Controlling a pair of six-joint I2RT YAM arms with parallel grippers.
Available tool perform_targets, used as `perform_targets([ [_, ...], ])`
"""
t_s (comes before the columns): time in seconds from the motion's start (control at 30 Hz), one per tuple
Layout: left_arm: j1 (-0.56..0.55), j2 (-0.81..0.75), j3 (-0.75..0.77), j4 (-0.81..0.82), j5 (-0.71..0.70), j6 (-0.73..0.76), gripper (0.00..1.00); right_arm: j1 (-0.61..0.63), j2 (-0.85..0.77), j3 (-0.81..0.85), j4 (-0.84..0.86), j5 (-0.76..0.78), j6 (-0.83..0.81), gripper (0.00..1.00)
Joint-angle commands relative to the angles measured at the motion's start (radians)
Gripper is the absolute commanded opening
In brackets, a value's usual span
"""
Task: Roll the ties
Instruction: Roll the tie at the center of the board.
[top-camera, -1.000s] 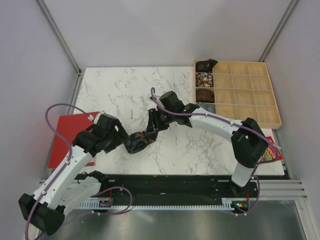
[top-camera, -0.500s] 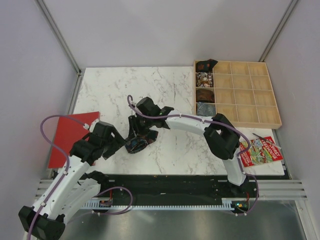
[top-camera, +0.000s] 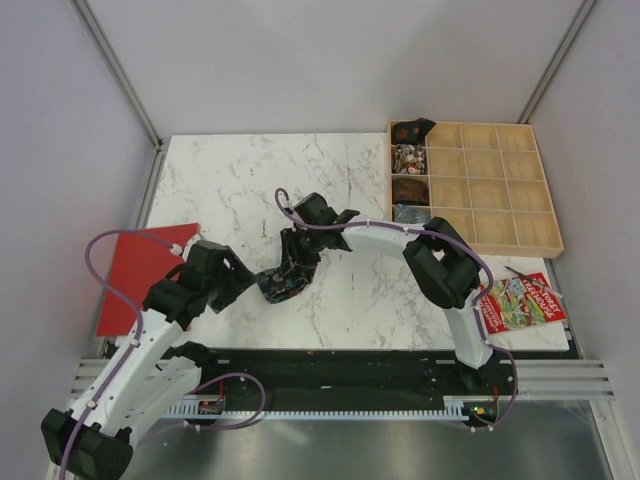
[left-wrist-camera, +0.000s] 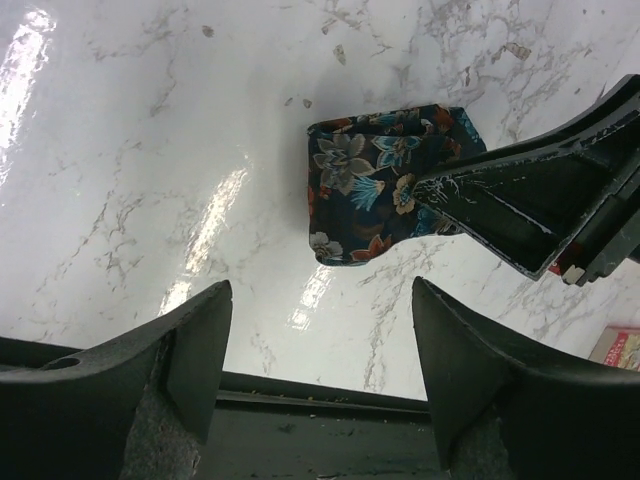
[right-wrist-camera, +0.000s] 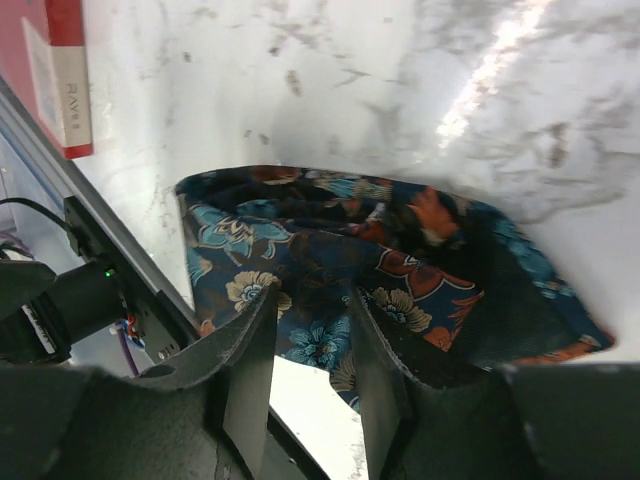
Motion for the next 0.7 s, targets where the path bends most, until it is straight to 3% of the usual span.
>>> perform_targets([
  [0.0, 0.005, 0.017, -0.050, 0.135, 0.043, 0.050, 0.79, -0.025, -0.017, -0.053, 0.017, 0.002, -0.046, 0.43],
  [0.23, 0.006, 0.117, -0.084, 0.233, 0.054, 0.067, 0.78, -0.045, -0.028, -0.103, 0.040, -0.001, -0.052, 0.43],
  [0.37, 0.031, 0.177, -0.002, 0.230, 0.011, 0.109, 0.76, -0.054, -0.059, -0.087, 0.035, -0.002, -0.046, 0.43],
  [0.53, 0.120, 0.341, 0.143, 0.222, 0.037, 0.220, 0.63, -0.057, -0.125, -0.020, 0.004, 0.001, -0.043, 0.52],
  [0.63, 0.176, 0.474, 0.204, 0.218, 0.089, 0.277, 0.57, -0.054, -0.171, -0.044, -0.017, 0.012, -0.049, 0.55],
  [0.67, 0.193, 0.508, 0.218, 0.224, 0.114, 0.292, 0.51, -0.051, -0.189, -0.091, -0.017, 0.030, -0.049, 0.55],
])
